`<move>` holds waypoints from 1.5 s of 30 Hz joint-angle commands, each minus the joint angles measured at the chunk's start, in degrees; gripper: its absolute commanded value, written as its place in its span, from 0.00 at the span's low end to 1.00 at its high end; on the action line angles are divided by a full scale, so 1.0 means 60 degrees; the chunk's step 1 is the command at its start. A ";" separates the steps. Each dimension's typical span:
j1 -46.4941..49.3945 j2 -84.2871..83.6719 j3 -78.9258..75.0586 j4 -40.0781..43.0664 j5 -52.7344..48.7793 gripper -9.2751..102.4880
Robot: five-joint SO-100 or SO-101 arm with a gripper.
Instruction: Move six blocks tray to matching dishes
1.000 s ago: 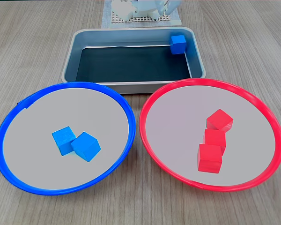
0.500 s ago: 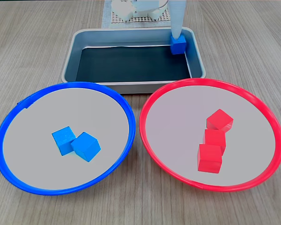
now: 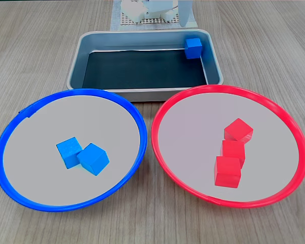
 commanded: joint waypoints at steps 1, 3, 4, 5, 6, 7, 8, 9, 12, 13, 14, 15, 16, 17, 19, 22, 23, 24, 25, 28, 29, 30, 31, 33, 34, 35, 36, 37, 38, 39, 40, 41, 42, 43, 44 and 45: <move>-0.0132 -0.0088 0.0088 -0.0513 0.0073 0.23; -0.0264 -0.0220 0.0264 -0.0938 0.0103 0.22; -0.0308 -0.0293 0.0322 -0.1128 0.0117 0.22; -0.0366 -0.0410 0.0366 -0.1318 0.0161 0.22; -0.0396 -0.0498 0.0381 -0.1450 0.0176 0.22; -0.0425 -0.0615 0.0396 -0.1567 0.0176 0.22; -0.0425 -0.0703 0.0396 -0.1670 0.0176 0.22; -0.0439 -0.0776 0.0410 -0.1772 0.0176 0.22; -0.0439 -0.0981 0.0469 -0.2021 0.0176 0.22; -0.0439 -0.1040 0.0513 -0.2095 0.0176 0.22; -0.0439 -0.1084 0.0557 -0.2124 0.0190 0.22; -0.0454 -0.1113 0.0615 -0.2139 0.0190 0.21; -0.0469 -0.1143 0.0674 -0.2183 0.0190 0.21; -0.0483 -0.1143 0.0747 -0.2241 0.0190 0.21; -0.0483 -0.1143 0.0894 -0.2446 0.0132 0.21; -0.0542 -0.1245 0.1099 -0.2710 0.0161 0.21; -0.0571 -0.1274 0.1172 -0.2827 0.0190 0.21; -0.0586 -0.1304 0.1216 -0.2886 0.0205 0.21; -0.0601 -0.1318 0.1260 -0.2974 0.0220 0.21; -0.0703 -0.1377 0.1523 -0.3457 0.0396 0.19; -0.0776 -0.1377 0.1699 -0.3794 0.0601 0.14; -0.0806 -0.1377 0.1729 -0.3882 0.0732 0.11; -0.0820 -0.1377 0.1758 -0.3955 0.0894 0.10; -0.0820 -0.1333 0.1816 -0.4087 0.1304 0.08; -0.0820 -0.1274 0.1860 -0.4189 0.1655 0.08; -0.0820 -0.1113 0.1875 -0.4307 0.2402 0.08; -0.0820 -0.0923 0.1919 -0.4468 0.3091 0.08; -0.0747 -0.0659 0.1992 -0.4644 0.3662 0.08; -0.0645 -0.0249 0.2065 -0.4819 0.4673 0.08; -0.0425 0.0220 0.2124 -0.5039 0.5903 0.08; -0.0117 0.0630 0.2197 -0.5273 0.6606 0.08; 0.0308 0.1084 0.2358 -0.5771 0.7734 0.08; 0.0703 0.1274 0.2358 -0.5962 0.8071 0.08; 0.1069 0.1348 0.2241 -0.6064 0.8525 0.08; 0.1436 0.1348 0.2021 -0.6196 0.9170 0.08; 0.1963 0.1260 0.1641 -0.6255 0.9814 0.08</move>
